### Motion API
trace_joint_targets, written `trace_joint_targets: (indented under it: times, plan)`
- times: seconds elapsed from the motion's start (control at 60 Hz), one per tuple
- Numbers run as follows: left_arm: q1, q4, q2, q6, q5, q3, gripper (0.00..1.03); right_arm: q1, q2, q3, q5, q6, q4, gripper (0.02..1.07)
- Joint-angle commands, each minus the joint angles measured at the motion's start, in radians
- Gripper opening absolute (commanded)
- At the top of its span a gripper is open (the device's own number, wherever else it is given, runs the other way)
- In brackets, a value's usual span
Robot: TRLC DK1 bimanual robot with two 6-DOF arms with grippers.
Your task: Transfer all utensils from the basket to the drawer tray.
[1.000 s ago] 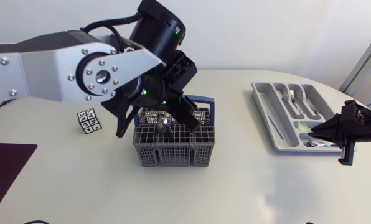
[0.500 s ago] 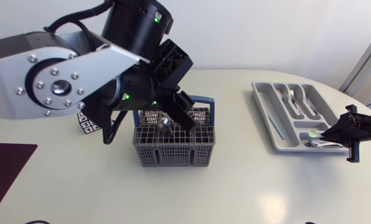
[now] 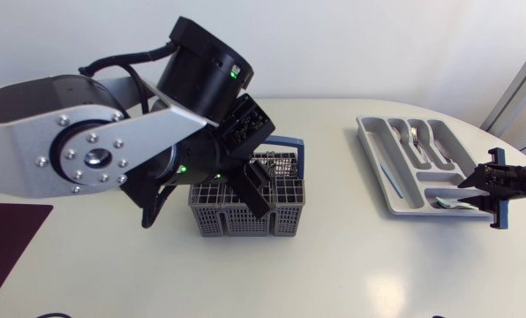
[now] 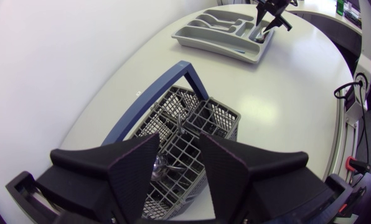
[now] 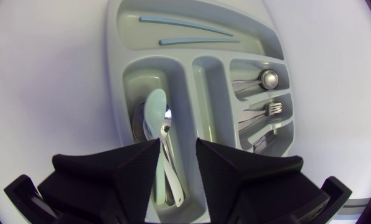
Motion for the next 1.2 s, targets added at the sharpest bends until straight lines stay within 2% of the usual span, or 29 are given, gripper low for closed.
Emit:
trace_joint_targets:
  times: [0.0, 0.033, 0.05, 0.15, 0.333, 0.6, 0.783, 0.967, 1.0, 1.183]
  plan:
    - [-0.011, 0.008, -0.002, 0.031, -0.008, -0.036, 0.48, 0.003, -0.063, -0.041, 0.0, 0.025, 0.01, 0.87]
    - [-0.011, 0.017, 0.001, 0.033, -0.008, -0.041, 0.48, 0.003, -0.081, -0.051, -0.003, 0.041, 0.01, 1.01]
    - [-0.012, 0.02, 0.003, 0.034, -0.008, -0.044, 0.48, 0.003, -0.092, -0.058, -0.006, 0.058, 0.012, 1.03]
    - [-0.029, 0.036, 0.005, 0.034, -0.019, -0.064, 0.48, 0.005, -0.153, -0.102, -0.044, 0.094, 0.009, 1.03]
    - [-0.052, 0.131, 0.008, 0.031, -0.041, -0.131, 0.48, 0.037, -0.274, -0.214, -0.098, 0.2, 0.041, 1.02]
    - [-0.066, 0.333, 0.018, 0.03, -0.059, -0.243, 0.46, 0.134, -0.483, -0.398, -0.127, 0.409, 0.164, 1.02]
    - [-0.057, 0.47, 0.043, 0.037, -0.059, -0.279, 0.42, 0.189, -0.547, -0.438, -0.138, 0.547, 0.178, 1.02]
    - [-0.046, 0.523, 0.109, 0.028, -0.076, -0.265, 0.42, 0.232, -0.578, -0.478, -0.138, 0.63, 0.224, 1.02]
    - [-0.045, 0.534, 0.123, 0.019, -0.084, -0.26, 0.38, 0.243, -0.584, -0.481, -0.138, 0.641, 0.224, 1.02]
    - [-0.023, 0.597, 0.164, 0.002, -0.105, -0.25, 0.33, 0.286, -0.639, -0.522, -0.141, 0.69, 0.247, 1.02]
